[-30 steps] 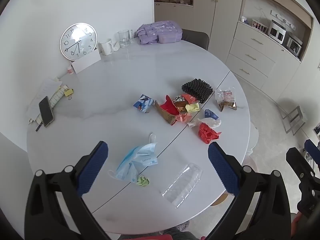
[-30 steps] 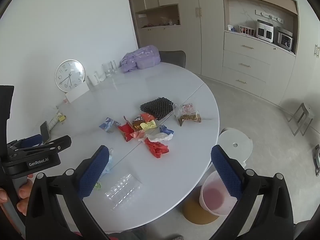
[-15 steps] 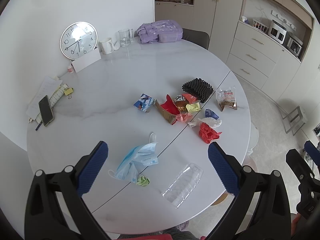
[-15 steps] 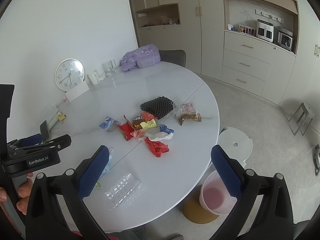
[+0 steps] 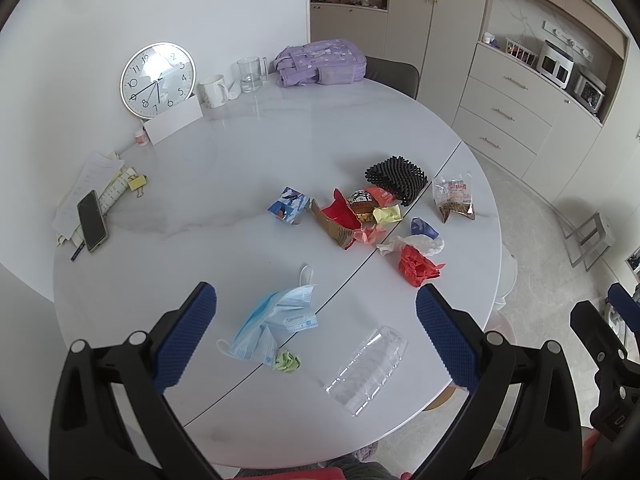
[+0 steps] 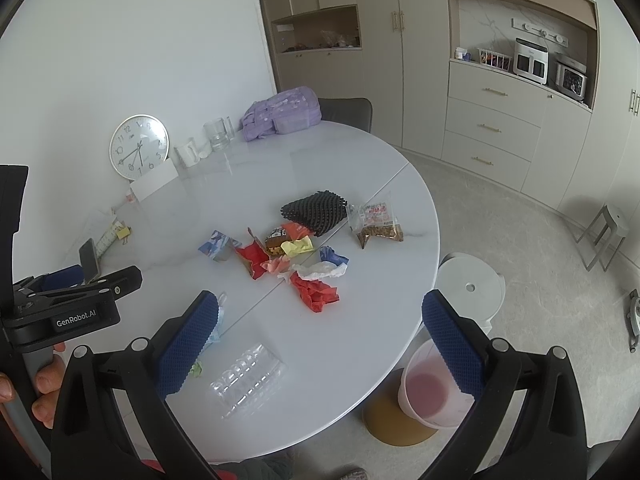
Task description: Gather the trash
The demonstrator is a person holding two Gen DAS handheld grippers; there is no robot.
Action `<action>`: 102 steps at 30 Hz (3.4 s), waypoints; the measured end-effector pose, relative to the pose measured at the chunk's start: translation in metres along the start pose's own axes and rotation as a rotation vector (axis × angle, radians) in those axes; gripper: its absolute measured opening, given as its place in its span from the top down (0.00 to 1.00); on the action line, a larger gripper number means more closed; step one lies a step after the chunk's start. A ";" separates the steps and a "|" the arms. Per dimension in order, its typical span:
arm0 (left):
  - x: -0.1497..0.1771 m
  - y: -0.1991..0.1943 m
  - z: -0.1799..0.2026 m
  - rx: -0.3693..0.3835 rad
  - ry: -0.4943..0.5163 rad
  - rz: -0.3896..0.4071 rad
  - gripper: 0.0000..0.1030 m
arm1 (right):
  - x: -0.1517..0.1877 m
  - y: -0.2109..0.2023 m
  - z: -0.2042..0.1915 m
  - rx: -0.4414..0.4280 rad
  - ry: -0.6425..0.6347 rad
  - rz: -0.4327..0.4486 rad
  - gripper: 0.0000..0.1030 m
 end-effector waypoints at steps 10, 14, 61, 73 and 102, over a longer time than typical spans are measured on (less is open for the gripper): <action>0.001 0.001 -0.001 0.001 0.001 0.002 0.07 | 0.002 0.000 -0.001 0.001 0.001 -0.001 0.02; 0.004 0.006 -0.006 0.000 0.000 0.003 0.07 | 0.000 0.000 -0.001 0.003 -0.002 -0.001 0.02; 0.081 0.245 -0.060 0.251 0.611 -0.427 0.33 | 0.057 0.101 -0.026 0.141 0.239 -0.288 0.02; 0.033 0.227 -0.087 0.342 0.394 -0.360 0.66 | 0.051 0.114 -0.014 0.126 0.294 -0.301 0.02; 0.016 0.076 -0.134 -0.162 -0.498 -0.061 0.66 | -0.066 0.384 -0.243 -0.444 -0.864 -0.406 0.02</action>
Point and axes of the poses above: each gripper's, at about its wrist camera, not at the fingertips, and y roughly the way its jaws point, z to its right, x to its underside, the point moved 7 cm from there along y, roughly the way its jaws point, and after that the axes turned 12 degrees about -y, right-handed, at the moved point
